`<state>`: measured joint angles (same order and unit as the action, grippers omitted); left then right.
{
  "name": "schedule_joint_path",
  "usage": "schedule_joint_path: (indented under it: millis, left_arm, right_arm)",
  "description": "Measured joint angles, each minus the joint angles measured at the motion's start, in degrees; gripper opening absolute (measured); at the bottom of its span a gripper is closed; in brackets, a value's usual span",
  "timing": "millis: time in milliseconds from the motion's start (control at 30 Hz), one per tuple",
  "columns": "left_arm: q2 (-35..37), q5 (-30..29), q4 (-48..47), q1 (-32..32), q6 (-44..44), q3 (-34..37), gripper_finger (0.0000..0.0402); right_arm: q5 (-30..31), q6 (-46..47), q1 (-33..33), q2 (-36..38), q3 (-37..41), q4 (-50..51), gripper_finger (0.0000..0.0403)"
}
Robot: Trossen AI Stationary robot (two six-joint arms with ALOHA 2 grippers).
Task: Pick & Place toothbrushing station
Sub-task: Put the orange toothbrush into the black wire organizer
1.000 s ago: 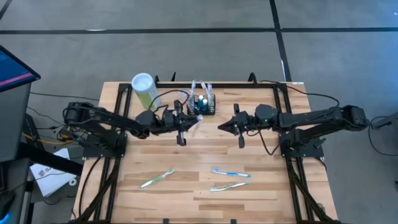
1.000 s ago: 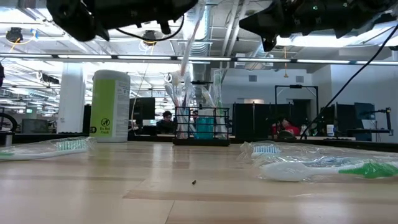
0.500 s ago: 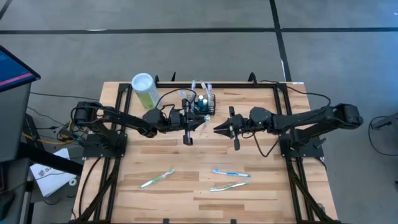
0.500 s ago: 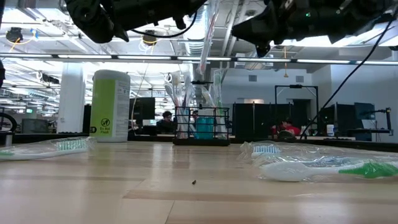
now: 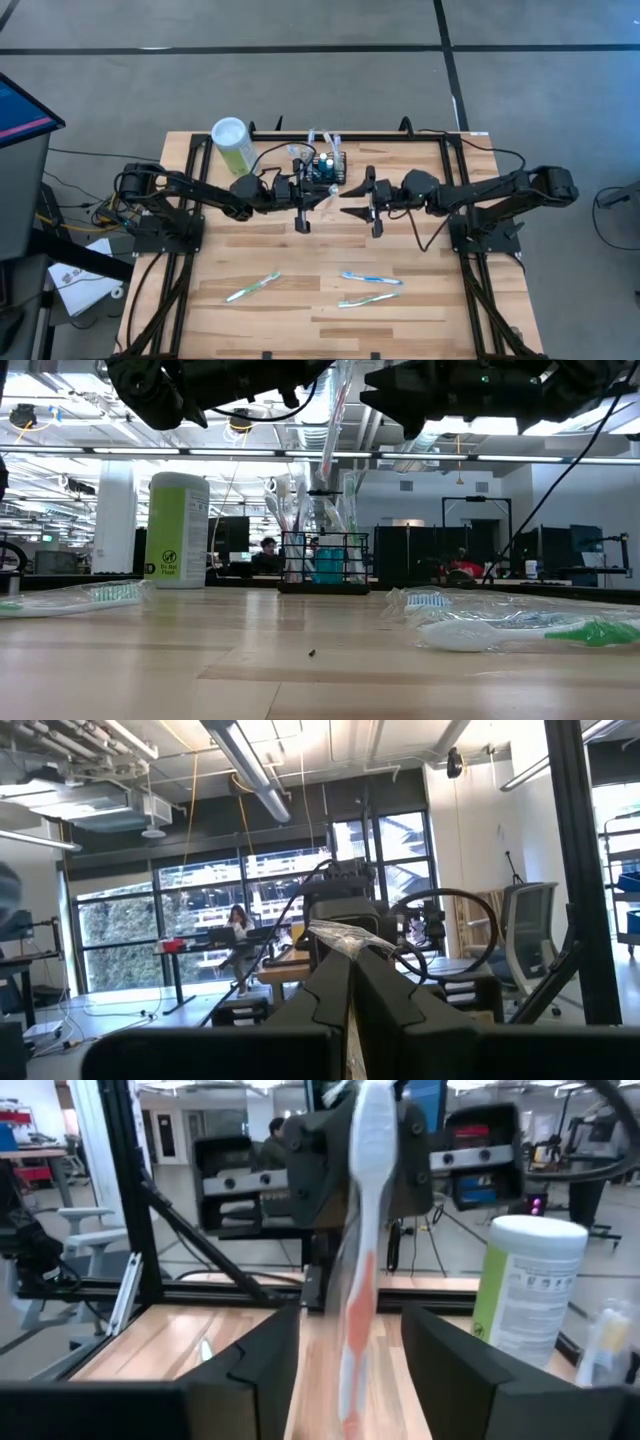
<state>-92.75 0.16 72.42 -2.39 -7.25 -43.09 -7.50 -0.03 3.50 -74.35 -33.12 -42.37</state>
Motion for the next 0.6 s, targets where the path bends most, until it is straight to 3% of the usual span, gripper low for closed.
schedule_joint_path:
  millis: [333,600]
  left_arm:
    - [-0.24,-0.01,0.19,0.15,0.02,0.00,0.0001]
    - [-5.09,0.41,0.91,0.07,-0.24,-2.25,0.0001]
  right_arm:
    - [-0.01,0.00,0.01,0.00,0.00,-0.61,0.0169]
    - [-0.05,0.02,-0.54,0.02,0.00,-0.27,0.0165]
